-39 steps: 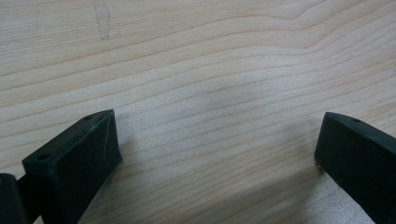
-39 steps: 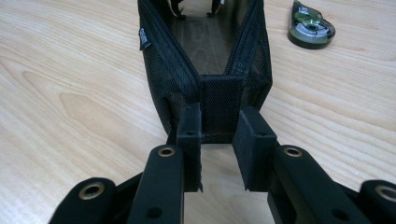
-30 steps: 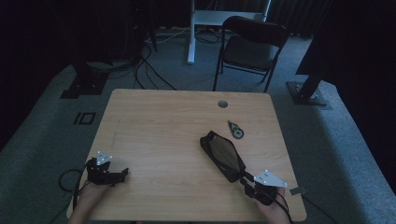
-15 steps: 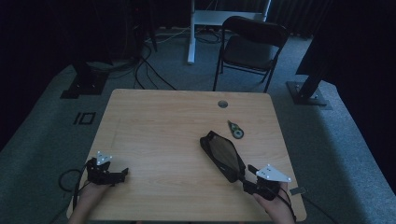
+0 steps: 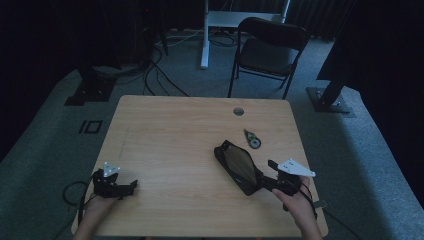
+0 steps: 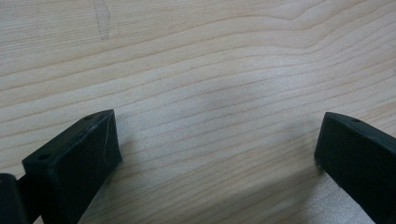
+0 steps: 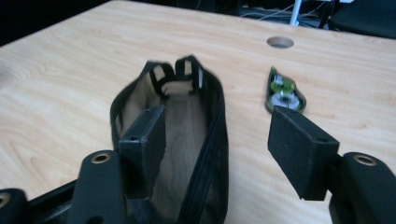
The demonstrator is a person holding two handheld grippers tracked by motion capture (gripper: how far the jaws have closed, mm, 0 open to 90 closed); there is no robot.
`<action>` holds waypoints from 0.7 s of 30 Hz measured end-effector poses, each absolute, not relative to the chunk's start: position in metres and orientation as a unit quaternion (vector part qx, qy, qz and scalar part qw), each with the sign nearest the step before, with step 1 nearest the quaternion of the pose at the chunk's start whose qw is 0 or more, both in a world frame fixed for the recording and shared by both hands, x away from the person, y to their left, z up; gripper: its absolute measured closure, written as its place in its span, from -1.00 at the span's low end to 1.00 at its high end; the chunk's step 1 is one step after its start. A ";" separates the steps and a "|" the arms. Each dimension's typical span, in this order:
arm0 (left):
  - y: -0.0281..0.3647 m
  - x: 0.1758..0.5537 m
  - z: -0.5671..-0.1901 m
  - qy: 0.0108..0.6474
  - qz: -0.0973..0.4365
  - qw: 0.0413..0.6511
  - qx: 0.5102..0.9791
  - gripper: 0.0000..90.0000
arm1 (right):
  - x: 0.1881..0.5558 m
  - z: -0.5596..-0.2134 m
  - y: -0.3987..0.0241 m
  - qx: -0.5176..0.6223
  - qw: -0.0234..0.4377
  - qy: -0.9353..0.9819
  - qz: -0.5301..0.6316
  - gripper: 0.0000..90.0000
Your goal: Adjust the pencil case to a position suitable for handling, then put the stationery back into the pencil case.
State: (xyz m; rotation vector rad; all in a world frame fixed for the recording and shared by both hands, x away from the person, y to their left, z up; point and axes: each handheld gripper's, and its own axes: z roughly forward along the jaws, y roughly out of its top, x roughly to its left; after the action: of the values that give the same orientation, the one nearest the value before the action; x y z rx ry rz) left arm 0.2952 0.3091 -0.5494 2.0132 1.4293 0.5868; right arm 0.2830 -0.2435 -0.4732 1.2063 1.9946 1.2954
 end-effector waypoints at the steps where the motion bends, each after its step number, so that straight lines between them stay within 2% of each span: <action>1: 0.309 0.295 -0.549 0.538 0.221 0.297 0.757 -1.00 | 0.285 -0.472 -0.243 0.440 0.236 0.726 0.474 -0.22; 21: 0.309 0.295 -0.549 0.538 0.221 0.298 0.757 -1.00 | 0.344 -0.481 -0.260 0.479 0.241 0.714 0.450 -0.45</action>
State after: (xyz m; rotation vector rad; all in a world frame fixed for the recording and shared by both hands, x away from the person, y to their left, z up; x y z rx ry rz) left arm 0.2952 0.3090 -0.5494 2.0103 1.4300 0.5868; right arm 0.3437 -0.2604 -0.4808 1.3109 1.9533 1.2321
